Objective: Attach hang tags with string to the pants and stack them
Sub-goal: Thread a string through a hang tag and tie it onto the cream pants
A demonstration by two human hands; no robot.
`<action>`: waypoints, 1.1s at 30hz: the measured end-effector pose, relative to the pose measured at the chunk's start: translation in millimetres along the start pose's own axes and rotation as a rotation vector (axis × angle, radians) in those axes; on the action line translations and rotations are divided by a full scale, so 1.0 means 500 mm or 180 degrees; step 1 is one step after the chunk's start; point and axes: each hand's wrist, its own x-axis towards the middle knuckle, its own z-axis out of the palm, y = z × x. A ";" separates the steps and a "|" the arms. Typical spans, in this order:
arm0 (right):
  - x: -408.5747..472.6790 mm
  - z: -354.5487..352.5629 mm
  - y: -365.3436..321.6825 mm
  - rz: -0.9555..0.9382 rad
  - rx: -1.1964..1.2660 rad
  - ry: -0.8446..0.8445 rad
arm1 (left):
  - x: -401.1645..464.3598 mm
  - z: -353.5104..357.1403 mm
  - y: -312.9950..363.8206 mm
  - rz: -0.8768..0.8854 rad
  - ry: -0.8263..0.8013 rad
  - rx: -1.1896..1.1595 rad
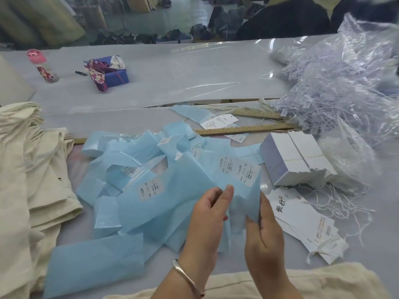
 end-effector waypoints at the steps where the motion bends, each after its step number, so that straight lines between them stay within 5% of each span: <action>1: -0.007 -0.003 0.006 0.0000 -0.0118 -0.0023 | 0.003 0.007 0.005 -0.0104 0.0017 -0.0288; 4: -0.019 -0.014 0.025 -0.0091 -0.0566 0.0048 | 0.013 0.026 0.019 -0.0384 0.0096 -0.1239; 9: -0.020 -0.039 0.022 -0.0004 -0.0984 -0.0036 | 0.015 0.038 0.029 -0.0366 0.0317 -0.1126; 13: -0.005 -0.070 -0.013 0.0211 -0.0390 -0.0546 | 0.012 0.030 0.032 0.0025 0.0388 -0.0845; 17: 0.032 -0.094 -0.079 0.0340 0.0307 -0.0517 | 0.004 0.026 0.035 0.0017 0.0184 -0.1139; 26: 0.109 -0.083 -0.150 0.0184 -0.0189 -0.0753 | -0.015 0.014 0.035 -0.1036 -0.0239 -0.2330; 30: 0.107 -0.092 -0.124 0.0428 0.0209 -0.0557 | -0.016 0.002 0.045 -0.0873 -0.0353 -0.2511; 33: 0.095 -0.090 -0.108 0.0489 0.0165 -0.0651 | -0.017 -0.001 0.056 -0.0673 -0.0118 -0.1884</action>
